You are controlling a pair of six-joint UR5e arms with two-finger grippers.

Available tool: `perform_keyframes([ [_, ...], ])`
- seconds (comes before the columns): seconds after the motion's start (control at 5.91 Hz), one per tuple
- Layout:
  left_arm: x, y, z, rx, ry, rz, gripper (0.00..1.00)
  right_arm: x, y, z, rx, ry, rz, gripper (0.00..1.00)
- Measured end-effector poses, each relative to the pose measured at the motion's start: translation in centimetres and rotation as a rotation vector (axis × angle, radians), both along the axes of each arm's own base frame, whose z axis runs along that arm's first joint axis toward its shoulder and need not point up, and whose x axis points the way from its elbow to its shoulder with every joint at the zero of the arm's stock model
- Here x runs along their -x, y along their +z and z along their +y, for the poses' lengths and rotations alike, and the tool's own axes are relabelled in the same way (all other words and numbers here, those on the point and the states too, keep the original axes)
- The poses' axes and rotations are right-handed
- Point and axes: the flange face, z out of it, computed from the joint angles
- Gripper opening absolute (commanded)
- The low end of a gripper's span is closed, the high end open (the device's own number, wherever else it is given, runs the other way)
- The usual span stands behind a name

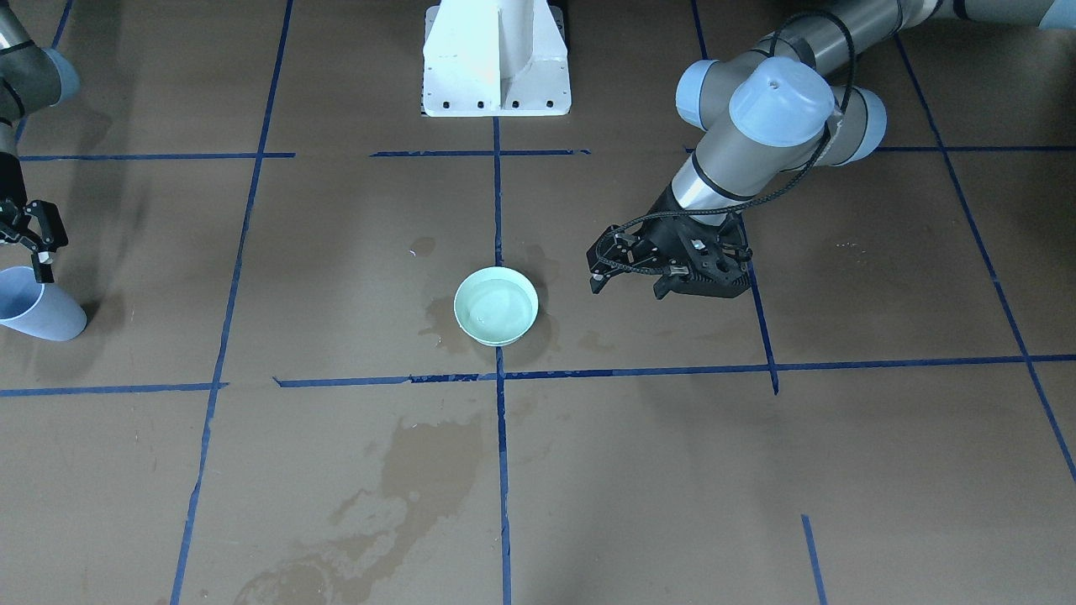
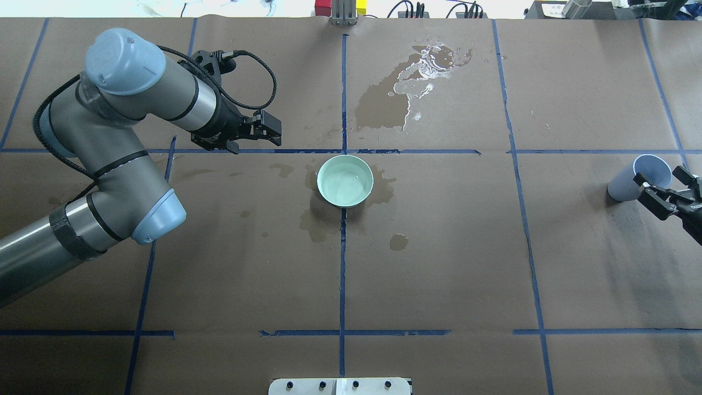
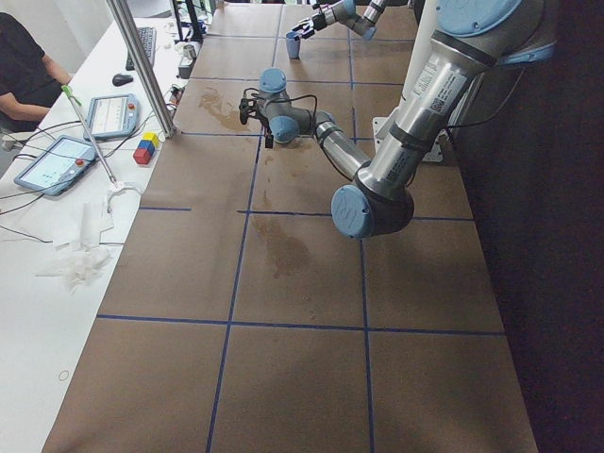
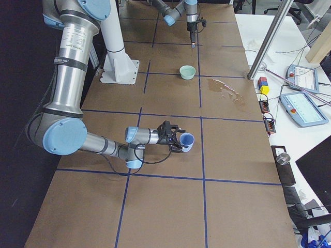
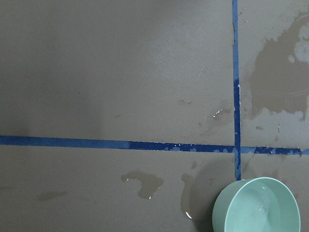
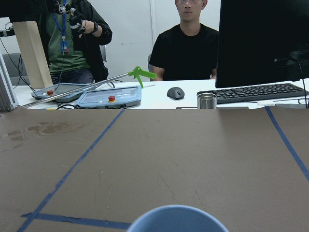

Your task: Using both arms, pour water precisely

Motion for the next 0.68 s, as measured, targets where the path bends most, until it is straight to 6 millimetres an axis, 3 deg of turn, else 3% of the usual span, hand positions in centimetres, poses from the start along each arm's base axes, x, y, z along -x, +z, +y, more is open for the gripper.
perform_keyframes([
  [0.34, 0.1, -0.1, 0.0, -0.002, 0.0, 0.001, 1.0, -0.3, -2.4, 0.1, -0.008, -0.03, -0.022, 1.0],
  [0.68, -0.3, -0.2, 0.1, 0.0, 0.004, 0.0, 1.0, -1.3, -5.3, -1.6, 0.021, -0.05, -0.009, 1.0],
])
